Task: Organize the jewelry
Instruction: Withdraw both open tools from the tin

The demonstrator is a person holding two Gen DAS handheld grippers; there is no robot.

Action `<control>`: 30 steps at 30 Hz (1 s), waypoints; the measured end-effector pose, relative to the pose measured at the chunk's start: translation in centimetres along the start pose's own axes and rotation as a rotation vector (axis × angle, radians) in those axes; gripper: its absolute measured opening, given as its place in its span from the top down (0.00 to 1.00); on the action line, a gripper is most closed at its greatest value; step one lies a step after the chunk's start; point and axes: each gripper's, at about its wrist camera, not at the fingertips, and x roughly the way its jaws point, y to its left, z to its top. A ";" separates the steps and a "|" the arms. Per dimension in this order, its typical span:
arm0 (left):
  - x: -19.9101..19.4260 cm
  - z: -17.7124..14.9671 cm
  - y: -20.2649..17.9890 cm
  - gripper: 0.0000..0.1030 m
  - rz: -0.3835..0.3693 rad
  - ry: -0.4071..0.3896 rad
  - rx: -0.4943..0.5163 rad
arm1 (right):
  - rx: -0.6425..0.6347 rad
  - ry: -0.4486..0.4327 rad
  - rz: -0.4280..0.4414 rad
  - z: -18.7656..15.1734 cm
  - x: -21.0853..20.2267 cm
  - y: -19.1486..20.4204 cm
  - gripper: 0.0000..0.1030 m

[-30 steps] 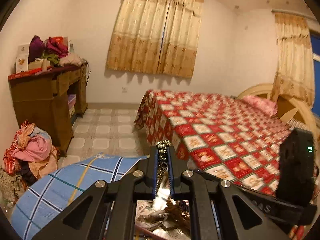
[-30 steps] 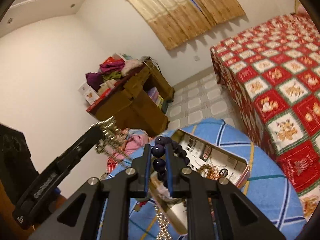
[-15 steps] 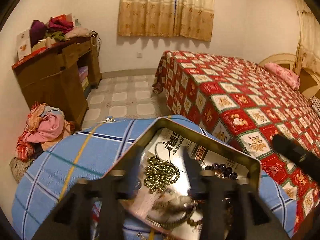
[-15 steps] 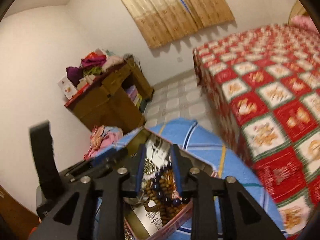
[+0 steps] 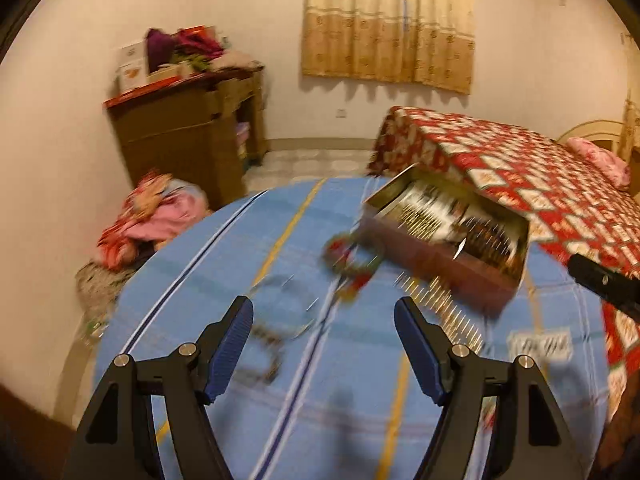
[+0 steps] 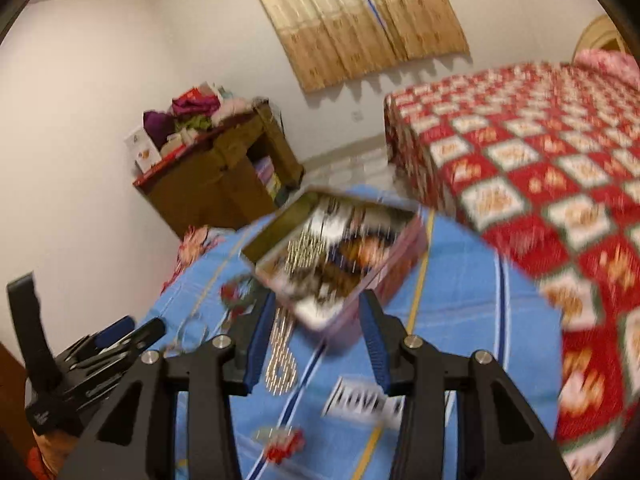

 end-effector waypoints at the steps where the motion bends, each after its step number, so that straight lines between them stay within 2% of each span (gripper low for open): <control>1: -0.7 -1.1 1.2 0.29 0.020 0.004 -0.019 | 0.001 0.010 0.000 -0.5 -0.1 0.1 0.54; 7: -1.8 -5.0 6.5 0.29 0.084 0.058 -0.170 | -0.039 0.049 0.023 -2.9 -0.9 2.1 0.54; 13: -2.3 -6.2 7.2 0.29 0.101 0.050 -0.188 | -0.075 0.072 0.049 -4.2 -1.3 3.9 0.54; 17: -1.8 -5.9 6.7 0.29 0.043 0.051 -0.191 | -0.090 0.086 0.064 -4.9 -1.5 4.7 0.54; 21: -0.6 -4.7 6.1 0.29 0.025 0.048 -0.172 | -0.103 0.096 0.062 -5.3 -1.6 5.1 0.54; 28: 3.2 -2.7 6.7 0.30 0.096 0.064 -0.227 | -0.097 0.094 0.059 -5.2 -1.7 4.8 0.54; 29: 3.5 -2.7 6.7 0.30 0.104 0.066 -0.227 | -0.096 0.094 0.058 -5.2 -1.7 4.8 0.54; 30: 4.2 -2.6 6.8 0.36 0.122 0.076 -0.225 | -0.094 0.095 0.058 -5.2 -1.6 4.7 0.54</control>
